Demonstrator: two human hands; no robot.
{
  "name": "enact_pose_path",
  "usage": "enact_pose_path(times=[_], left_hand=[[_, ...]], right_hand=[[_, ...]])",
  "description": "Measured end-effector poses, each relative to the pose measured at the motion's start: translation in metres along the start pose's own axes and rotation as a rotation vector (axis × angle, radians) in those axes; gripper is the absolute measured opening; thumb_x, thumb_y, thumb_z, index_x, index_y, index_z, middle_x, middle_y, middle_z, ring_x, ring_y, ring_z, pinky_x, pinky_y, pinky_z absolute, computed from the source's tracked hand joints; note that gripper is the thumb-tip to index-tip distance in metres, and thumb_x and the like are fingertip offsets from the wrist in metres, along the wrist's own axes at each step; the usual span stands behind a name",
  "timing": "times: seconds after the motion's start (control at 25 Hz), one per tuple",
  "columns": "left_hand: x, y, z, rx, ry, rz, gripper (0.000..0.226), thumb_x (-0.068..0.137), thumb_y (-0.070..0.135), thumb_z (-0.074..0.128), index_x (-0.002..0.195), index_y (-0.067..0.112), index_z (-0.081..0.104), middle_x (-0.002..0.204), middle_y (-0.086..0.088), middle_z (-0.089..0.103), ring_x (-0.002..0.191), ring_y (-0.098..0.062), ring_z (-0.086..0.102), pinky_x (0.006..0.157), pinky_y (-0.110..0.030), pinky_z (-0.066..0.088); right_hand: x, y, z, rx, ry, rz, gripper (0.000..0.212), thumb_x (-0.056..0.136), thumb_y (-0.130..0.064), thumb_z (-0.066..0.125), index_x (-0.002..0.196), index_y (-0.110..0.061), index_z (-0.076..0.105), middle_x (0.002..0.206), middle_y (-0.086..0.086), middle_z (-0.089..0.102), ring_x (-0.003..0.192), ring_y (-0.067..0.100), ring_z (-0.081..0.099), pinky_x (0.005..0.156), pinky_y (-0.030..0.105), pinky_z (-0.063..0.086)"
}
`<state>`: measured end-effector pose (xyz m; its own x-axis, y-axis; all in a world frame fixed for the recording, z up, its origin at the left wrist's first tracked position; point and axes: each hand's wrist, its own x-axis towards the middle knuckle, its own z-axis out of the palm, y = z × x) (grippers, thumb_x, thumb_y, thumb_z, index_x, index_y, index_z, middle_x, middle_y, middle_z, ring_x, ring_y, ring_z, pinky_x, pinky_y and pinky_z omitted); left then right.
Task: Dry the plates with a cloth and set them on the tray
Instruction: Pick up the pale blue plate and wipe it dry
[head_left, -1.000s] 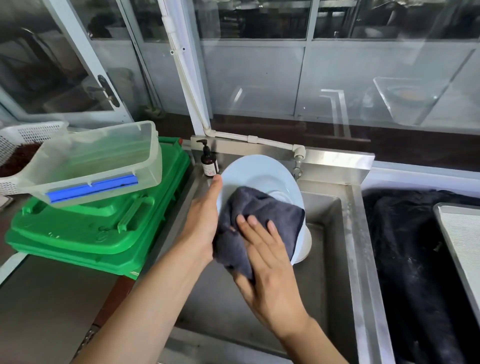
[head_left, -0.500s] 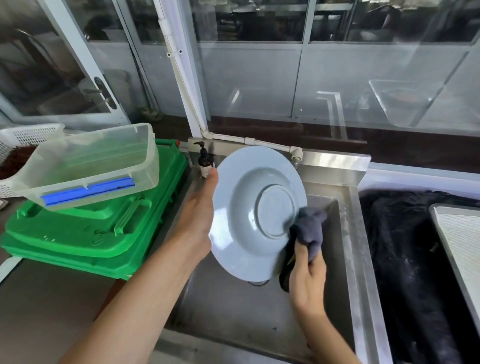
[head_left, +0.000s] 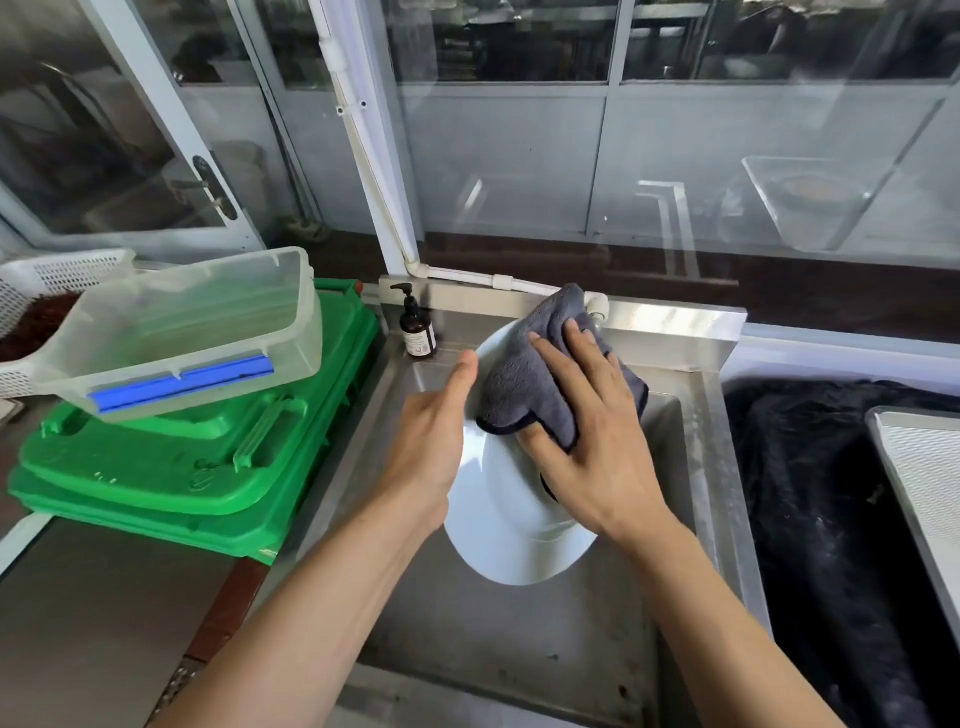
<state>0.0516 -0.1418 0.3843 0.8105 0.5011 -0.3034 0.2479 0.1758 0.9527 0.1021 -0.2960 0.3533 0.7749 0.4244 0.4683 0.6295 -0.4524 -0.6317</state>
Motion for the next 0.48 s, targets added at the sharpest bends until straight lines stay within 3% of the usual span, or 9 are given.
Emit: enact_pose_path(times=[0.08,0.16,0.28,0.36,0.48], left_hand=[[0.006,0.001,0.001,-0.002,0.034,0.019,0.046,0.075,0.071,0.064,0.073,0.026,0.075,0.077,0.013,0.075,0.085,-0.011,0.07,0.084,-0.037,0.055],[0.009,-0.001,-0.001,-0.038,0.081,-0.009,0.05,0.074,0.069,0.069,0.082,0.02,0.072,0.077,0.01,0.075,0.085,-0.012,0.07,0.079,-0.033,0.054],[0.005,-0.001,-0.002,-0.095,0.028,-0.108,0.071,0.063,0.076,0.065,0.103,0.018,0.074,0.093,-0.005,0.078,0.092,-0.027,0.074,0.092,-0.047,0.056],[0.005,-0.003,-0.002,-0.066,0.035,-0.105,0.067,0.062,0.079,0.063,0.097,0.022,0.075,0.094,-0.003,0.078,0.092,-0.026,0.073,0.095,-0.047,0.055],[0.004,-0.005,0.001,-0.003,0.045,-0.019,0.041,0.067,0.075,0.061,0.074,0.039,0.078,0.079,0.006,0.078,0.082,-0.017,0.075,0.092,-0.041,0.056]], right_hand=[[-0.008,-0.003,0.006,-0.034,0.007,-0.091,0.068,0.09,-0.041,0.053,0.155,-0.024,0.043,0.166,0.002,0.029,0.157,0.018,0.019,0.125,0.054,0.019],[-0.032,-0.003,0.019,-0.087,-0.012,-0.254,0.064,0.092,-0.043,0.053,0.153,-0.021,0.046,0.165,0.008,0.032,0.155,0.027,0.024,0.123,0.058,0.021],[-0.069,0.001,0.032,-0.186,-0.084,-0.415,0.062,0.097,-0.049,0.049,0.152,-0.019,0.048,0.164,0.008,0.035,0.154,0.029,0.027,0.121,0.059,0.025],[-0.067,0.001,0.031,-0.193,-0.071,-0.391,0.062,0.097,-0.048,0.05,0.151,-0.019,0.048,0.163,0.008,0.035,0.154,0.028,0.027,0.121,0.059,0.027],[-0.027,-0.009,0.025,-0.112,0.03,-0.148,0.064,0.093,-0.045,0.052,0.154,-0.025,0.044,0.166,0.003,0.031,0.157,0.021,0.018,0.126,0.054,0.015]])
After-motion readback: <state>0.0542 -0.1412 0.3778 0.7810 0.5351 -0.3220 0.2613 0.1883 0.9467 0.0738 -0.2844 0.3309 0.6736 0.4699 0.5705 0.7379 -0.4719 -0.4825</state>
